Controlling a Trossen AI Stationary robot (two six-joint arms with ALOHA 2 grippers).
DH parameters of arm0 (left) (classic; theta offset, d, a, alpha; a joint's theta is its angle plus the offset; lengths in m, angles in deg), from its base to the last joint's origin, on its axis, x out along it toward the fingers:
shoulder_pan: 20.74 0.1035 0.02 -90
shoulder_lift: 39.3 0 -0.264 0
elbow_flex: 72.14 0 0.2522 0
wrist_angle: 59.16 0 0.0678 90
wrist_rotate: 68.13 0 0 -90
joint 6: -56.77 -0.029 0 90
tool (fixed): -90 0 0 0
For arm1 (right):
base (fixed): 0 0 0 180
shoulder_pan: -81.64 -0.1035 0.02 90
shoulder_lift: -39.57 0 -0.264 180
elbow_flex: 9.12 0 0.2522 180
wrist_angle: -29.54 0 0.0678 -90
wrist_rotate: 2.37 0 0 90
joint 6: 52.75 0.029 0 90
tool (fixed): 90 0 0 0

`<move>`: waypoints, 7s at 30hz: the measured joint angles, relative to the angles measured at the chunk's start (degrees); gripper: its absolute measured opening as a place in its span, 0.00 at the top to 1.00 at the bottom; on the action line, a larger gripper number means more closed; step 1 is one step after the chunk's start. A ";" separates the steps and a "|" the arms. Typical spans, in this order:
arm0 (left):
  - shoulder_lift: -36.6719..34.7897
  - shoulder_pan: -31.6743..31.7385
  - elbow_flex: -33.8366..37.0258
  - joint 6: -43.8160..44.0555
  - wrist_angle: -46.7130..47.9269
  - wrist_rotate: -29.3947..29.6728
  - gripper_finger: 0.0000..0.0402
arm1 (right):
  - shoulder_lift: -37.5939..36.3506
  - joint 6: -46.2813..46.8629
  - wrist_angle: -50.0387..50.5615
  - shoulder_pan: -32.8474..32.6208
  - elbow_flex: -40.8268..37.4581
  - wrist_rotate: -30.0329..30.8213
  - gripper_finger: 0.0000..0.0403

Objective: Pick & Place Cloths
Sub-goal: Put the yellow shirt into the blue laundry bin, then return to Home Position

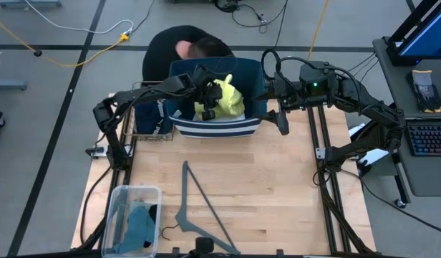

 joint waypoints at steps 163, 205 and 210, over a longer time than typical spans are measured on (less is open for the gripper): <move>-89.77 -22.77 71.77 45.71 -35.41 -3.75 0.50 | -62.69 15.54 -27.84 0.11 -73.71 16.79 0.34; -89.83 -19.64 82.82 45.70 -41.50 -6.66 0.50 | -72.30 21.44 -37.61 0.12 -91.69 19.65 0.34; -89.88 -18.11 82.82 45.10 -41.15 -8.57 0.50 | -75.14 23.89 -31.90 0.12 -91.69 19.87 0.34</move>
